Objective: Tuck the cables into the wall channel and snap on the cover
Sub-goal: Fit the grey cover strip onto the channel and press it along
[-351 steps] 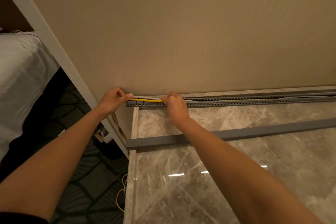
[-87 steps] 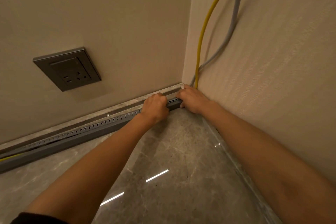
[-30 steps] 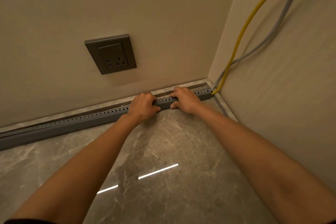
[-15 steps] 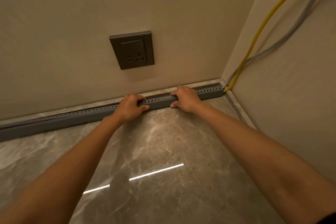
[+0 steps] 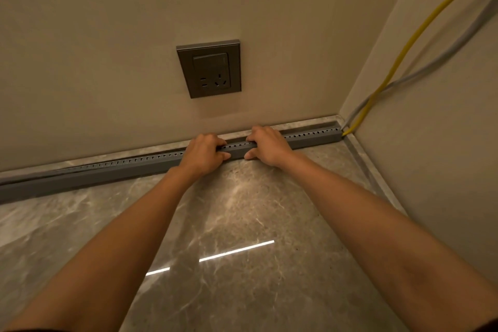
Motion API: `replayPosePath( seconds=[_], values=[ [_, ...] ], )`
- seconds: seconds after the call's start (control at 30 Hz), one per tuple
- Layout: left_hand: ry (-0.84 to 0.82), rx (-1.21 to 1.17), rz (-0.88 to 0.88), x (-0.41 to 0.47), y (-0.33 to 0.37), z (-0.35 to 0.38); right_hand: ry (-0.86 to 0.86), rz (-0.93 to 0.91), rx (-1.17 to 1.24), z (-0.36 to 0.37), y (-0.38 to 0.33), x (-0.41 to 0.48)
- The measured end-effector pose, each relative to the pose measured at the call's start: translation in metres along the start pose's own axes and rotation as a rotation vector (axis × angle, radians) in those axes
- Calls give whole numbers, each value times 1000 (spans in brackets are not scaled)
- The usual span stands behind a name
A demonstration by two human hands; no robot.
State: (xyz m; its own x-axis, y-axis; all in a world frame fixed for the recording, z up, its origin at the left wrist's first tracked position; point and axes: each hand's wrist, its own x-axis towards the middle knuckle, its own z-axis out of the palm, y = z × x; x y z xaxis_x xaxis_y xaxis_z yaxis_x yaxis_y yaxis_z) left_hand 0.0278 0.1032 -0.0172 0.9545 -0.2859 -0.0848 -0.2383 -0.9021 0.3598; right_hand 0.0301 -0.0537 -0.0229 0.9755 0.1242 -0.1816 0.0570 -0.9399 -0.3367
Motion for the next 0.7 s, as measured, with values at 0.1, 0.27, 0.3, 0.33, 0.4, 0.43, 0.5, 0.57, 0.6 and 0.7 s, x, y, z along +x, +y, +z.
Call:
replayPosePath(
  seconds=[0.1,0.27,0.3,0.33,0.4,0.43,0.5,0.57,0.6,0.7],
  values=[
    [9,-16,-10,-1,-1,3,-21,-49,-44,-4,1,-2],
    [18,58,81,-7,-3,13,-2,-123,-130,-6,16,-17],
    [41,76,102,-9,-2,15,26,-125,-142,-7,21,-21],
    [72,84,113,-9,0,17,54,-127,-167,-9,28,-25],
    [130,120,152,-8,3,19,102,-128,-258,-10,40,-30],
    [139,147,172,-8,5,20,120,-115,-308,-11,45,-32],
    [150,183,186,-7,8,23,138,-61,-387,-15,54,-35],
    [185,185,177,-7,11,26,129,-29,-432,-18,60,-35],
    [202,166,175,-7,12,26,123,-29,-447,-19,61,-34],
    [210,119,170,-7,17,24,126,-43,-476,-20,65,-32]
  ],
)
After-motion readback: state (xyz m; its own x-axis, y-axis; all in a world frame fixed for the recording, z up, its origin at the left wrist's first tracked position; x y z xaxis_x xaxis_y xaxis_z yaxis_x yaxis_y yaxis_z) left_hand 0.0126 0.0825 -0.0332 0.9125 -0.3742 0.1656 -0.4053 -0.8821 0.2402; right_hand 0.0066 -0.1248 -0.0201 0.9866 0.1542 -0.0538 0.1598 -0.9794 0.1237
